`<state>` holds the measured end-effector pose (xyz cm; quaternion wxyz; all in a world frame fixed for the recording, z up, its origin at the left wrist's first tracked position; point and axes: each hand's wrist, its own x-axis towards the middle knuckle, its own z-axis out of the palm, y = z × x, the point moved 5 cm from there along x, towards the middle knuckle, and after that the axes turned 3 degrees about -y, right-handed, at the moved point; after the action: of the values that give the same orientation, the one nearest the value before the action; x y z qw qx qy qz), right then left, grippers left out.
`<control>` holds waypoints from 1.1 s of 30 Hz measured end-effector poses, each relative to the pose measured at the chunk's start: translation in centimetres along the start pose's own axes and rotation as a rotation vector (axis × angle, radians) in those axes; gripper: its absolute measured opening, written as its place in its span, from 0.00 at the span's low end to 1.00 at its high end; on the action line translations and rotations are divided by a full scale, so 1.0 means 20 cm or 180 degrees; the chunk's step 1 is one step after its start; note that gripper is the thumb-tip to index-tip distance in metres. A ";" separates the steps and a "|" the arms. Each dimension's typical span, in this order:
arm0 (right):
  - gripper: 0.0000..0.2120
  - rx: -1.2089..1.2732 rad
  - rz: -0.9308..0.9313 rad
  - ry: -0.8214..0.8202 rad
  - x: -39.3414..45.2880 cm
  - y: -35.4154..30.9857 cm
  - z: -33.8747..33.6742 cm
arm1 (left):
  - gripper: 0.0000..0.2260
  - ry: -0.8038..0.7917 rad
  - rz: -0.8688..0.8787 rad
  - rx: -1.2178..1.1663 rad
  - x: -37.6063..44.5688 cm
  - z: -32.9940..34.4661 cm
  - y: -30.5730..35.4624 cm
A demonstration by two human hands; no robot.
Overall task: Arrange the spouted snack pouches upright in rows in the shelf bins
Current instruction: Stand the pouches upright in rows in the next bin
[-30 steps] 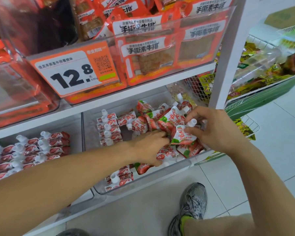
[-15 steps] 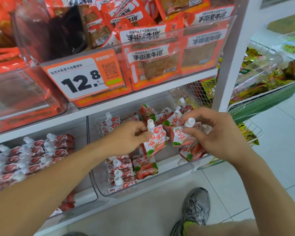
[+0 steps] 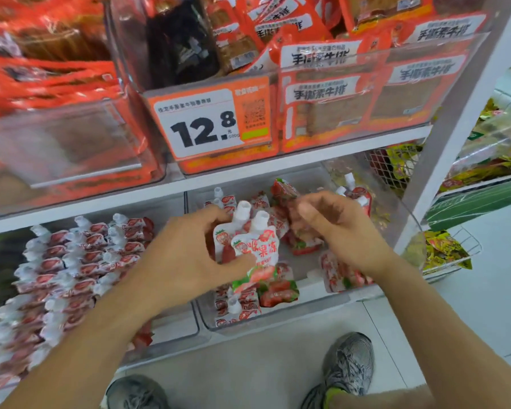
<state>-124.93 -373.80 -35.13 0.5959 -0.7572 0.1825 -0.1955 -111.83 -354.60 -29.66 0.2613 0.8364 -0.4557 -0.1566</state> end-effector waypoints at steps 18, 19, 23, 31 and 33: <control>0.35 -0.2661 0.0915 -0.2255 0.09 0.35 0.33 | 0.23 0.0738 -0.0159 -0.0753 0.01 0.03 -0.18; 0.34 -0.2550 0.0872 -0.2176 0.09 0.32 0.31 | 0.23 0.0738 -0.0162 -0.0740 0.01 0.03 -0.18; 0.20 -0.2059 0.0768 -0.2295 0.01 0.19 0.25 | 0.22 0.0784 -0.0152 -0.0677 -0.01 0.03 -0.17; 0.16 -0.1347 0.1219 -0.2810 -0.08 0.15 0.22 | 0.24 0.0634 -0.0099 -0.0413 0.02 0.08 -0.09; 0.16 -0.0623 0.1444 -0.2308 -0.09 0.20 0.19 | 0.24 0.0547 -0.0053 -0.0281 0.05 0.11 -0.06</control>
<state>-124.72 -370.68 -40.06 0.5747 -0.7705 0.1409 0.2370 -111.63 -355.51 -32.17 0.3347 0.8382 -0.4172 -0.1064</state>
